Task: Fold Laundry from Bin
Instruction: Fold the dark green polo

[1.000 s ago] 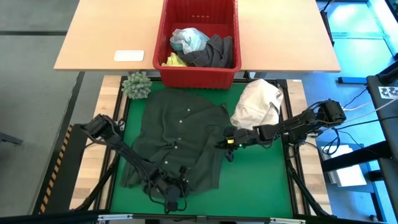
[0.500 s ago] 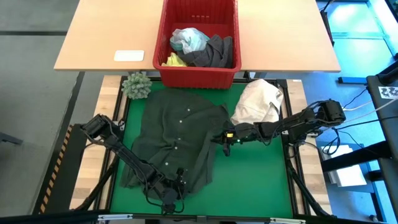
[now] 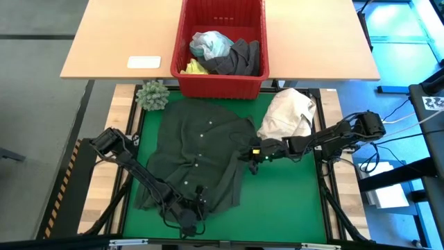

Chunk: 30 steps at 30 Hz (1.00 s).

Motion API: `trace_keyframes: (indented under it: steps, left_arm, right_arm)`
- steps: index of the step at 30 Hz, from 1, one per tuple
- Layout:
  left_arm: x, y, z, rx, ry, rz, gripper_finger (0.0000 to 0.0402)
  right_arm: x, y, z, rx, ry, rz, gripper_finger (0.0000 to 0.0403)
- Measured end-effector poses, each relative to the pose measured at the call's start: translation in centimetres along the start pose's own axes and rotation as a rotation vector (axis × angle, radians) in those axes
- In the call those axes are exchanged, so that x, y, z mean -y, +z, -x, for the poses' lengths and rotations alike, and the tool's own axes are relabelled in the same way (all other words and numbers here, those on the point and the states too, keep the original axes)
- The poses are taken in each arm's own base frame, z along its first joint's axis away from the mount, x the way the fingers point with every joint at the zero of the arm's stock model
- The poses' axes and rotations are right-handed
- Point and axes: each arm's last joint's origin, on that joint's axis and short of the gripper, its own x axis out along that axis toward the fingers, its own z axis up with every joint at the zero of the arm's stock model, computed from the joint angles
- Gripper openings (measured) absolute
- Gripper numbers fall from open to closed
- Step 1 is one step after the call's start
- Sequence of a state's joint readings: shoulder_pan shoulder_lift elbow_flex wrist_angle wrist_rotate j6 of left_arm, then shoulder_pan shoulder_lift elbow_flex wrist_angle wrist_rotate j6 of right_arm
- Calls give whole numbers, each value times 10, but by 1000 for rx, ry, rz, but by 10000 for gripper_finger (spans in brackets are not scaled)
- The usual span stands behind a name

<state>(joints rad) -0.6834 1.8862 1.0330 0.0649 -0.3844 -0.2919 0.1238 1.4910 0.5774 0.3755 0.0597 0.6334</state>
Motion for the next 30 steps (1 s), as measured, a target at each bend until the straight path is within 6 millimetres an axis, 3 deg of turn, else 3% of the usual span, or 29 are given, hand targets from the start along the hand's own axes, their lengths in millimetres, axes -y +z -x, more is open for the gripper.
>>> trace_keyframes:
  steps: [6,13,16,24,30]
  left_arm:
    - [-6,-24,-2,143,-57,134,0]
    - [-10,-32,0,251,-89,208,0]
    - [-10,-35,2,283,-105,231,0]
    - [-11,-41,3,274,-111,261,0]
    - [-11,-42,3,270,-118,259,0]
  right_arm:
    - [4,3,0,28,-41,-50,7]
    - [7,16,0,132,-20,-75,7]
    - [8,17,0,119,-9,0,22]
    - [8,2,0,-67,61,428,112]
    - [12,-16,2,-226,0,530,212]
